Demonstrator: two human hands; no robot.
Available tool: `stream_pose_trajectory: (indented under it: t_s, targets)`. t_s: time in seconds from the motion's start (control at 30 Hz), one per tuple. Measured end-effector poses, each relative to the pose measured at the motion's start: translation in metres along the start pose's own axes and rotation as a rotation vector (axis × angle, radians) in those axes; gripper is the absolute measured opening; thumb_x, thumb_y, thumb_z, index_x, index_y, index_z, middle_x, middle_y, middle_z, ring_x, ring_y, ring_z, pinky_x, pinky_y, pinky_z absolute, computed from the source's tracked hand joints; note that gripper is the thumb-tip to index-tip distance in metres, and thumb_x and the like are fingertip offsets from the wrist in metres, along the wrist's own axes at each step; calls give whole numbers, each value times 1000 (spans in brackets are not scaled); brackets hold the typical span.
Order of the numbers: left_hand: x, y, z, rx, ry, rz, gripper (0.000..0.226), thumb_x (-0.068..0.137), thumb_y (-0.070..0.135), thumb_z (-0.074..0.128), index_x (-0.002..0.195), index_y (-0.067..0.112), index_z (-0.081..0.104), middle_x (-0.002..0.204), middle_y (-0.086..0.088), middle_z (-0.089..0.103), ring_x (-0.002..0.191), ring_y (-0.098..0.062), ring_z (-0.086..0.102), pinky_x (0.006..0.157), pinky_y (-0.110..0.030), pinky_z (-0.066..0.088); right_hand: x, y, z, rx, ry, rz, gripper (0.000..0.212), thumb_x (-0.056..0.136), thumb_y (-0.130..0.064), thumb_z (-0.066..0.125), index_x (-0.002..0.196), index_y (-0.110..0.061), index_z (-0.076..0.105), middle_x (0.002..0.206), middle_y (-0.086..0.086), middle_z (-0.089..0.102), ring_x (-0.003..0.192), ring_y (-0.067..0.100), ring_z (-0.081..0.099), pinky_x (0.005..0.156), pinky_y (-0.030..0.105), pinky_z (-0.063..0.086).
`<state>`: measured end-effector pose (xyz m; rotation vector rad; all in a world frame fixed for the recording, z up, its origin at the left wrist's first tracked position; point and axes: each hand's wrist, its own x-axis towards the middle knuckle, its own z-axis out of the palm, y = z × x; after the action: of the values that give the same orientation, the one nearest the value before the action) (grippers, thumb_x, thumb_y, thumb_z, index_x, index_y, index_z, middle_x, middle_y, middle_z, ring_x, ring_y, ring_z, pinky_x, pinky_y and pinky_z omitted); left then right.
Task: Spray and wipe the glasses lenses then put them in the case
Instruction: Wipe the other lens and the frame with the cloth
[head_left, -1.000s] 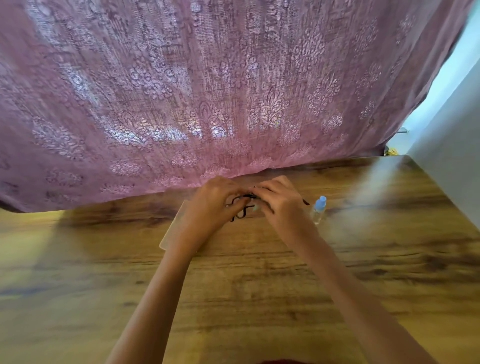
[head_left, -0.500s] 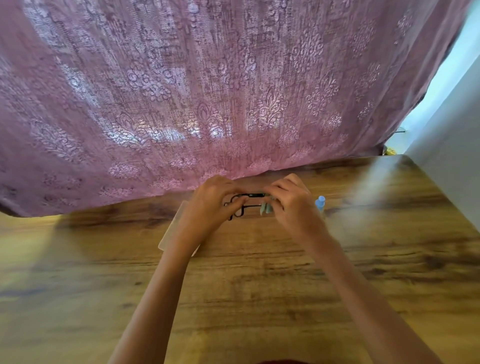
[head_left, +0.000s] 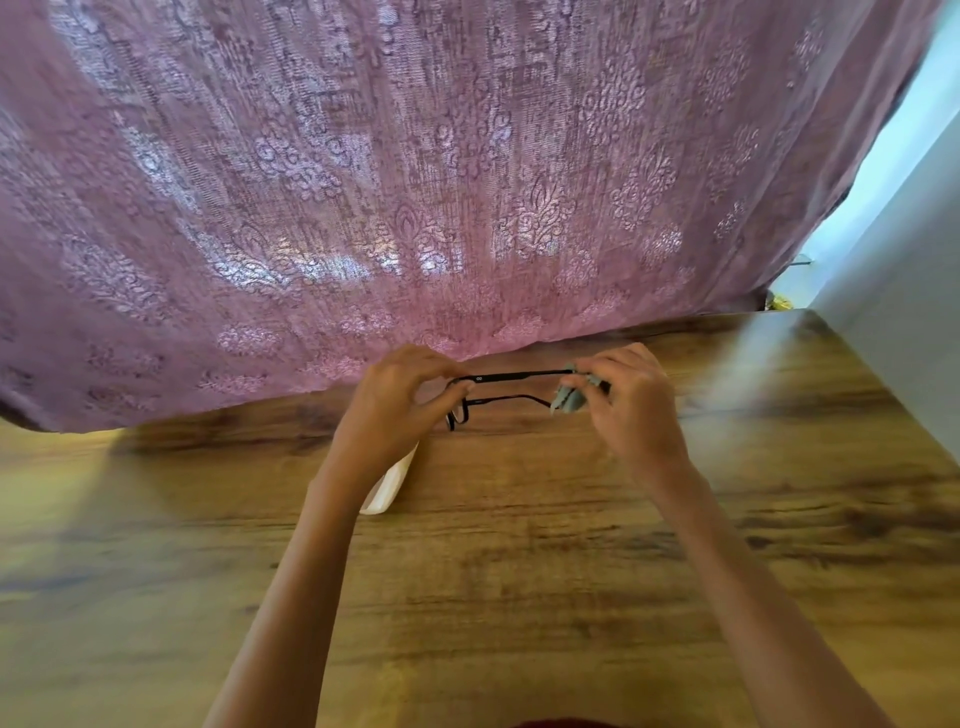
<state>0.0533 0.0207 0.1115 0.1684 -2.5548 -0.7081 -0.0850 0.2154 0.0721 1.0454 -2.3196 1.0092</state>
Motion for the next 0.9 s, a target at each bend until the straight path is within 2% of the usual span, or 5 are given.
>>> stream_pose_trajectory:
  t_s: [0.33,0.5,0.6,0.77,0.9]
  targets:
    - [1,-8,-4,22,94,-79,11,83,18,72,93,15,74,83,11,65,80,-1,55,76,-5,38,-14,12,3,-20,-6,178,21,76,-5,76,96,2,72,87,14,69,87,27,61,76,32,51]
    - [5,-8,-5,-66,158,-216,10,82,23,72,91,20,74,77,16,62,75,12,54,67,3,35,-24,-5,11,298,-102,356,21,79,-17,76,98,-11,74,89,0,71,83,16,65,75,29,54]
    - [10,-1,1,-137,149,-252,7,82,25,73,88,22,73,75,20,63,73,15,57,69,3,37,-23,-29,19,507,-155,383,28,75,-25,77,100,-12,74,87,-9,71,78,0,67,70,12,51]
    - [17,9,14,-177,114,-309,9,82,30,72,84,21,74,74,17,65,76,2,62,76,-15,47,-17,-50,26,696,-157,442,29,73,-25,80,98,-11,75,88,-7,73,83,3,69,75,17,54]
    - [22,12,19,-204,149,-376,9,80,32,72,77,24,72,66,17,63,65,6,58,63,-7,41,-15,-49,26,698,-146,410,25,72,-24,81,95,-13,75,82,-14,72,75,0,68,67,13,52]
